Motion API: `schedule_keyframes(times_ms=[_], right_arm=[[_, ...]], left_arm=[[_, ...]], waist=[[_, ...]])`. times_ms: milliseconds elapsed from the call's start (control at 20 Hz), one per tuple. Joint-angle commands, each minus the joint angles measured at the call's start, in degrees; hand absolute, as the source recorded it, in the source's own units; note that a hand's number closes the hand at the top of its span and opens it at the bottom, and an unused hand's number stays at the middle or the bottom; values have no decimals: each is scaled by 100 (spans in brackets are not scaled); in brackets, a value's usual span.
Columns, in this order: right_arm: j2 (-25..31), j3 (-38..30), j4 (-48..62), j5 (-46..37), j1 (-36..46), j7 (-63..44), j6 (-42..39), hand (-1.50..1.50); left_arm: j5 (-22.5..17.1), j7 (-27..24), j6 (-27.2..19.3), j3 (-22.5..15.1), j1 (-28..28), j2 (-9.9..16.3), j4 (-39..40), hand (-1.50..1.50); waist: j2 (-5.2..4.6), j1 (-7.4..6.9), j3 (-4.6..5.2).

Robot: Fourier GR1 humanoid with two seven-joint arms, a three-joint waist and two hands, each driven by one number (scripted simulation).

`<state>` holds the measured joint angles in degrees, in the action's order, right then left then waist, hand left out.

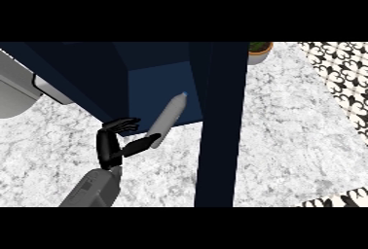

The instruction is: Pick up the bottled water, place it into the cabinet and close the cabinet

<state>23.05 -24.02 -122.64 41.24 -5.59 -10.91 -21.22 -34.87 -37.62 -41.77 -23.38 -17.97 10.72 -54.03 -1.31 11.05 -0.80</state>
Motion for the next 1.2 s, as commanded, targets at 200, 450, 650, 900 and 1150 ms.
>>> schedule_keyframes(times_ms=[200, 450, 650, 900, 1150], right_arm=[[6, 92, 52, -16, 60, 13, -87, -150], [42, 50, 25, -68, 57, -43, -25, -150], [156, -103, 139, -47, 85, -29, -76, -150], [151, -120, -59, -84, -23, -5, -157, -150], [133, -116, -295, -32, -203, -105, -172, -150]], left_arm=[[202, 429, 362, -309, -1592, -94, 231, -150], [144, 348, 438, -354, -1742, -190, 111, 150], [-31, 412, 527, -369, -1790, -332, 11, 150], [-166, 342, 636, -364, -1794, -506, 125, 150], [-347, 370, 1148, -376, -1798, -469, 106, 150]], waist=[[-95, 257, 94], [-27, 89, 104], [0, -48, 98], [33, -196, 101], [86, -424, 97]])
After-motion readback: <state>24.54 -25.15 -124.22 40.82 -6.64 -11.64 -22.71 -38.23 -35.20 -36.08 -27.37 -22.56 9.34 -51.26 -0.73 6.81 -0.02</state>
